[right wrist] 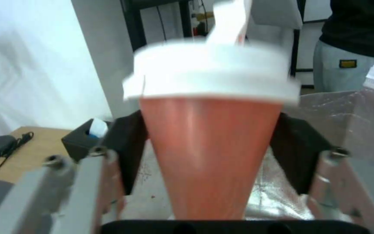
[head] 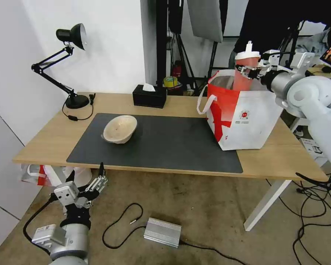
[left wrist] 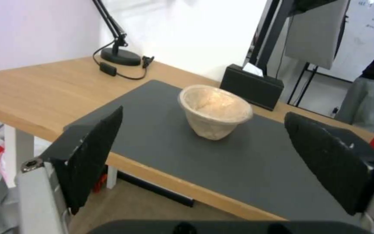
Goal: Pick up the trash from the table and place it into the takeout bag.
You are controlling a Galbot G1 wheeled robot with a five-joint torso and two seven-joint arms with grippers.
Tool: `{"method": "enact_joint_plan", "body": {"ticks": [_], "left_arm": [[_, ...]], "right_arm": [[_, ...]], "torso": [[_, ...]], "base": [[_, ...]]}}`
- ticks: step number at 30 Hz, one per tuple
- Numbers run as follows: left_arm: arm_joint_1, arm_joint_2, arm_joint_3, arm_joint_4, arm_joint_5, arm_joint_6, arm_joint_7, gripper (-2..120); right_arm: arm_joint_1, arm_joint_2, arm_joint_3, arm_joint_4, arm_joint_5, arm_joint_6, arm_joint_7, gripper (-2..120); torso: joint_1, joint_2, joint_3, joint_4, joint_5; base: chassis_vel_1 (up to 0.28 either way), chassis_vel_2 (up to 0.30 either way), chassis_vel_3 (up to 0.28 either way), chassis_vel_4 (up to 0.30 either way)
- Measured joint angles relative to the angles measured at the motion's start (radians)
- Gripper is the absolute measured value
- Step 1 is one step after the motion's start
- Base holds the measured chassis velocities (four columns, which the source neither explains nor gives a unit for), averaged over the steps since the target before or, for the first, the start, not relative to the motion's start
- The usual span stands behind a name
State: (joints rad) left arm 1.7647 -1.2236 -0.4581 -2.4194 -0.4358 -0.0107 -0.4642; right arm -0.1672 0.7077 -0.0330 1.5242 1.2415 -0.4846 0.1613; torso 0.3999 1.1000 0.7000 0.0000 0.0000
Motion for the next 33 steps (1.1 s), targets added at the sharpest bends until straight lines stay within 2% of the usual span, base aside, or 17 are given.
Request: {"method": "enact_joint_plan", "body": {"ticks": [1,7,11,33], "left_arm": [[0.000,0.000,0.000,0.000,0.000,0.000,0.000,100],[0.001,0.002,-0.001,-0.002,-0.001,-0.001,0.007,100],[-0.002,0.005,-0.002,-0.002,-0.005,-0.001,0.009,100],[0.000,0.004,-0.008,-0.013,-0.009,-0.004,0.015,100]], "right_arm": [[0.000,0.000,0.000,0.000,0.000,0.000,0.000,69],[-0.001,-0.006,-0.001,0.007,0.001,-0.006,-0.001,92],[-0.002,-0.011,-0.004,0.008,0.001,-0.010,-0.003,100],[0.008,-0.025,-0.015,0.017,-0.058,-0.025,-0.003,100]], "torso": [[0.000,0.000,0.000,0.0000,0.0000],[0.000,0.000,0.000,0.0000,0.0000],[0.000,0.000,0.000,0.0000,0.0000],[0.000,0.000,0.000,0.0000,0.0000]], "base": [[0.000,0.000,0.000,0.000],[0.000,0.000,0.000,0.000],[0.000,0.000,0.000,0.000],[0.000,0.000,0.000,0.000]]}}
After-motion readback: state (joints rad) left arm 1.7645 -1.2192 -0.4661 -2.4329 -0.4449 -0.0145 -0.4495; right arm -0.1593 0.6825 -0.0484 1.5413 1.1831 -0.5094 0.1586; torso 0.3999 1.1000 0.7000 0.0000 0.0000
